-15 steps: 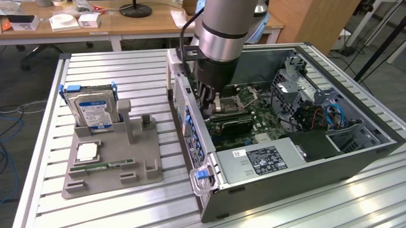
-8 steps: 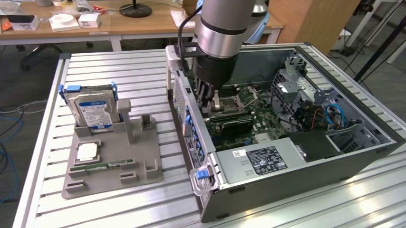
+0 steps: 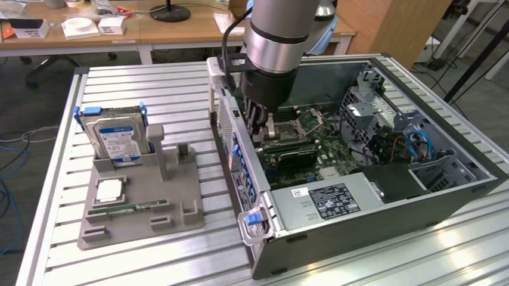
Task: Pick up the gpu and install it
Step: 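Press down on the gpu until it lock into place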
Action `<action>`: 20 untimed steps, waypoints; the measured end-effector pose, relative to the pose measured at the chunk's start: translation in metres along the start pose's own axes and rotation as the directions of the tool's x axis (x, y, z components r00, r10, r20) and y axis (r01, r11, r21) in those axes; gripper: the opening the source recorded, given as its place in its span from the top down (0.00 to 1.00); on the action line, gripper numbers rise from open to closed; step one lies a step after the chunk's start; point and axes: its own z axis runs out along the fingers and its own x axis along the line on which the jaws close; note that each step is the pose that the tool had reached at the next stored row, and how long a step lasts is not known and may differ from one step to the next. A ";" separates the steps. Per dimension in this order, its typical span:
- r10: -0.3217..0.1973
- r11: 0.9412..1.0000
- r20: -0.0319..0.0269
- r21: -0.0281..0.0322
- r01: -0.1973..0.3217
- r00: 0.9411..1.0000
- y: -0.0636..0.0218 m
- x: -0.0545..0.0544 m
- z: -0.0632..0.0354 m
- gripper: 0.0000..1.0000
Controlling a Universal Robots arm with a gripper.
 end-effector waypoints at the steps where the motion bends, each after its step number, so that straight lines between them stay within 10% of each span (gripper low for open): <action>1: 0.000 1.000 0.000 0.001 0.000 1.000 0.0000 0.000 0.0009 0.89; 20: 0.000 1.000 0.001 0.019 0.000 1.000 -0.0173 -0.001 -0.0001 0.89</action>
